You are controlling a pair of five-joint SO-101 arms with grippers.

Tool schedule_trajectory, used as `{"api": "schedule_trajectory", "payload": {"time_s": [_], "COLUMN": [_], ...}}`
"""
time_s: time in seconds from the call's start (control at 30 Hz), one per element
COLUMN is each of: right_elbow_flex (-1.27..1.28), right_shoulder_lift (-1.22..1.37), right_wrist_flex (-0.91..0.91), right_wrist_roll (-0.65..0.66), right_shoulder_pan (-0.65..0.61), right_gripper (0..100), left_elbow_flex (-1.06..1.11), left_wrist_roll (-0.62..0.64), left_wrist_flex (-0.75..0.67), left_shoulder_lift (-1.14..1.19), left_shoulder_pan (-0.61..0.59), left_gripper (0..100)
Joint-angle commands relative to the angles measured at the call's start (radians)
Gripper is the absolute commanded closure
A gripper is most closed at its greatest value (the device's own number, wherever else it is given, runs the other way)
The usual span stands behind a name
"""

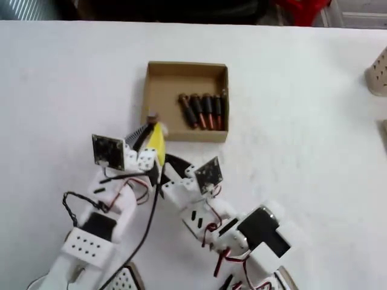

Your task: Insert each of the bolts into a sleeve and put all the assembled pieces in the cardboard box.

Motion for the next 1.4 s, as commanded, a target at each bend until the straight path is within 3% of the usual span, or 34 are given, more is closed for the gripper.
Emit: {"api": "schedule_trajectory", "payload": {"time_s": [0.0, 0.27, 1.37], "right_elbow_flex": [-0.026, -0.025, 0.025], "right_shoulder_lift": [-0.002, -0.002, -0.015], "right_wrist_flex": [0.004, 0.01, -0.054], "right_wrist_roll": [0.0, 0.0, 0.069], "right_shoulder_pan": [0.005, 0.022, 0.022], "right_gripper": [98.2, 98.2, 98.1], "left_elbow_flex": [0.015, 0.012, 0.057], "left_wrist_roll": [-0.014, -0.014, -0.063], "left_wrist_flex": [0.071, 0.204, 0.192], "left_shoulder_lift": [-0.157, -0.231, -0.226], "left_shoulder_pan": [0.033, 0.054, 0.111], "left_gripper": [98, 98, 98]}}
